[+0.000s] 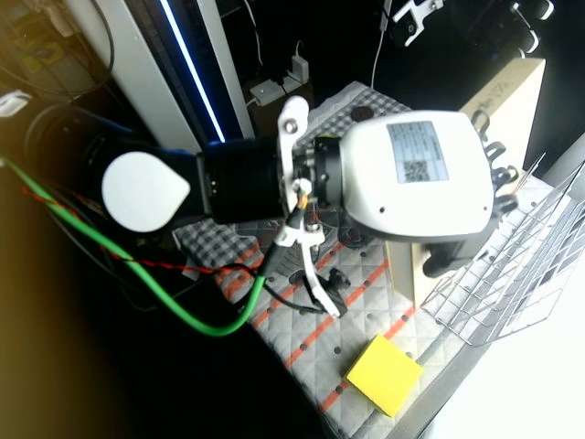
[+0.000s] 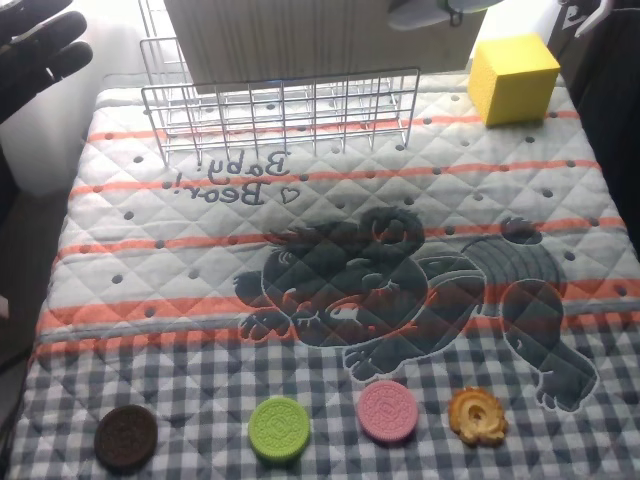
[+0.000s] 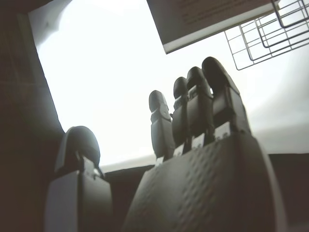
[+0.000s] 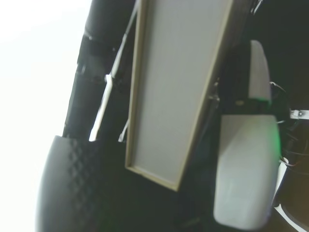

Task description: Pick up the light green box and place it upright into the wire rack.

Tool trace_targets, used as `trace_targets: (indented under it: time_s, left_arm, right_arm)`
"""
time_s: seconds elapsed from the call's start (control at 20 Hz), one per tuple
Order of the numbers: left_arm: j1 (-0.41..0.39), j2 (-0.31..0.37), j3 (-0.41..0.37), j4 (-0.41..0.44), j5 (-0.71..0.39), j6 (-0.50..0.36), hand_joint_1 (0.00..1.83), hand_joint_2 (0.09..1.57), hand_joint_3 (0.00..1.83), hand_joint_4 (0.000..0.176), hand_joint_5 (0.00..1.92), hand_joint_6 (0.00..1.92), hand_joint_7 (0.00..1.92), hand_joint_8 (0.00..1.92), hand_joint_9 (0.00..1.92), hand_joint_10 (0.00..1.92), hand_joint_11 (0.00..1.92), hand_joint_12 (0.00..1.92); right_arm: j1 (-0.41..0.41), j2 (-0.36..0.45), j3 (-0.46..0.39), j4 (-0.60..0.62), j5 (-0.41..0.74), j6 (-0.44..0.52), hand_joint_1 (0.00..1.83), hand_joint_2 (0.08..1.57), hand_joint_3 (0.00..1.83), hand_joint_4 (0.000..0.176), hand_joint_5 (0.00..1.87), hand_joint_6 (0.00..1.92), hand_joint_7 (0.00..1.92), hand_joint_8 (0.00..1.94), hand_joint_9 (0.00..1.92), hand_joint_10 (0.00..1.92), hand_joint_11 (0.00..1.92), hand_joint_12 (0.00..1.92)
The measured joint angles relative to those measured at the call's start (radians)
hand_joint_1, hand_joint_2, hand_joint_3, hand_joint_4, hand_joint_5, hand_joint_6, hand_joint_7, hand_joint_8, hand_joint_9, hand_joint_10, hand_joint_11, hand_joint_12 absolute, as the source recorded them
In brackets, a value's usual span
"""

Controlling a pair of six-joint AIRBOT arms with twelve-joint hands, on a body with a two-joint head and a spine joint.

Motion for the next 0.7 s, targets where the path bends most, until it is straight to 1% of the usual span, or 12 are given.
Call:
trace_targets:
  time_s: [0.1, 0.15, 0.25, 0.3, 0.45, 0.5, 0.55, 0.6, 0.65, 0.7]
  left_arm:
    - [-0.005, -0.006, 0.002, 0.000, -0.004, -0.001, 0.56, 0.99, 0.00, 0.131, 0.42, 0.00, 0.29, 0.00, 0.27, 0.00, 0.00, 0.61]
    - [-0.005, -0.006, 0.002, 0.005, -0.002, 0.000, 0.56, 0.99, 0.00, 0.131, 0.42, 0.00, 0.29, 0.00, 0.27, 0.00, 0.00, 0.61]
    - [-0.005, -0.008, 0.002, 0.008, 0.000, 0.000, 0.58, 0.99, 0.00, 0.118, 0.43, 0.00, 0.30, 0.00, 0.28, 0.00, 0.00, 0.64]
    - [-0.005, -0.008, 0.002, 0.007, 0.001, 0.000, 0.56, 0.99, 0.00, 0.123, 0.44, 0.00, 0.31, 0.00, 0.29, 0.00, 0.00, 0.65]
    - [-0.005, -0.008, 0.002, 0.008, 0.000, 0.000, 0.57, 0.98, 0.00, 0.121, 0.44, 0.00, 0.32, 0.00, 0.29, 0.00, 0.00, 0.67]
    - [-0.005, -0.008, 0.002, 0.008, 0.000, 0.000, 0.59, 0.99, 0.00, 0.122, 0.44, 0.00, 0.32, 0.00, 0.29, 0.00, 0.00, 0.64]
    - [-0.005, -0.008, 0.002, 0.008, 0.001, 0.000, 0.59, 0.99, 0.00, 0.122, 0.44, 0.00, 0.32, 0.00, 0.29, 0.00, 0.00, 0.64]
    - [-0.005, -0.008, 0.002, 0.008, 0.000, 0.000, 0.58, 0.99, 0.00, 0.122, 0.43, 0.00, 0.30, 0.00, 0.28, 0.00, 0.00, 0.61]
    - [-0.005, -0.008, 0.002, 0.008, 0.001, 0.000, 0.58, 0.99, 0.00, 0.124, 0.44, 0.00, 0.30, 0.00, 0.28, 0.00, 0.00, 0.59]
    - [-0.005, -0.008, 0.002, 0.008, 0.000, 0.000, 0.59, 0.99, 0.00, 0.123, 0.44, 0.00, 0.30, 0.00, 0.28, 0.00, 0.00, 0.59]
  right_arm:
    - [0.000, -0.012, 0.005, 0.000, -0.002, 0.000, 1.15, 1.14, 0.00, 0.000, 0.92, 1.06, 1.46, 0.01, 1.63, 0.01, 1.52, 0.44]
    - [0.000, -0.016, 0.006, 0.000, -0.001, 0.000, 1.15, 1.14, 0.00, 0.000, 0.92, 1.06, 1.46, 0.01, 1.63, 0.01, 1.52, 0.44]
    - [0.000, -0.024, 0.013, -0.003, -0.002, 0.000, 1.14, 1.14, 0.00, 0.000, 0.92, 1.06, 1.46, 0.01, 1.64, 0.02, 1.52, 0.45]
    - [0.000, -0.026, 0.017, -0.002, -0.003, 0.000, 1.15, 1.14, 0.00, 0.000, 0.93, 1.04, 1.48, 0.01, 1.65, 0.02, 1.53, 0.45]
    - [0.000, -0.026, 0.017, -0.003, -0.003, 0.001, 1.15, 1.13, 0.00, 0.000, 0.95, 1.02, 1.48, 0.01, 1.65, 0.01, 1.52, 0.46]
    - [0.000, -0.026, 0.017, -0.003, -0.003, 0.000, 1.15, 1.13, 0.00, 0.000, 0.95, 1.01, 1.47, 0.00, 1.64, 0.01, 1.49, 0.51]
    - [0.000, -0.026, 0.017, -0.003, -0.003, 0.001, 1.15, 1.13, 0.00, 0.000, 0.95, 1.01, 1.47, 0.00, 1.64, 0.01, 1.49, 0.51]
    - [0.000, -0.027, 0.018, -0.003, -0.003, 0.000, 1.15, 1.13, 0.00, 0.000, 0.96, 1.00, 1.47, 0.00, 1.64, 0.00, 1.45, 0.60]
    - [0.000, -0.029, 0.019, -0.003, -0.003, 0.000, 1.15, 1.13, 0.00, 0.000, 0.95, 1.01, 1.44, 0.00, 1.61, 0.00, 1.42, 0.61]
    - [0.000, -0.029, 0.019, -0.003, -0.003, 0.001, 1.15, 1.14, 0.00, 0.000, 0.94, 1.03, 1.42, 0.00, 1.60, 0.00, 1.39, 0.65]
